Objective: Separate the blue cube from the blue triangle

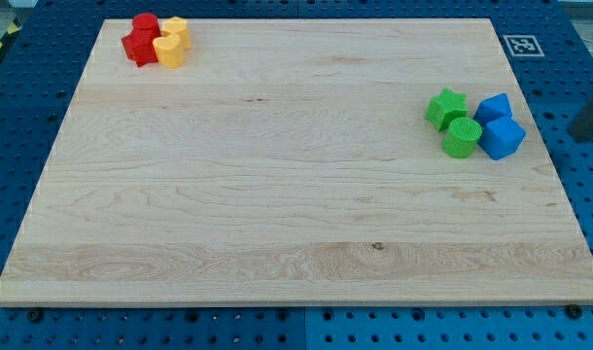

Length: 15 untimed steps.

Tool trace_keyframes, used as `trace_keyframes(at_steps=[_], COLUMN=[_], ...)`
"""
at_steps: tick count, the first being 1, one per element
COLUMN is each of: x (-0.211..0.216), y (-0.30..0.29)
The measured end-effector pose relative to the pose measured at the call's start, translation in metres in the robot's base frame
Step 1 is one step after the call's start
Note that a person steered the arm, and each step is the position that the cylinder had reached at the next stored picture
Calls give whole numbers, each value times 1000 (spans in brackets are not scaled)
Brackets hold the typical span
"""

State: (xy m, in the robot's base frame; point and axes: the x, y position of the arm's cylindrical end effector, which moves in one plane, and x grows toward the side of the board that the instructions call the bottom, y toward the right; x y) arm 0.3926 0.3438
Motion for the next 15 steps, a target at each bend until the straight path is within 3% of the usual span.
trace_keyframes(at_steps=[1, 2, 4, 6, 9, 15], x=[-80, -72, -36, -33, 6, 119], y=[-34, -77, -78, -92, -88, -142])
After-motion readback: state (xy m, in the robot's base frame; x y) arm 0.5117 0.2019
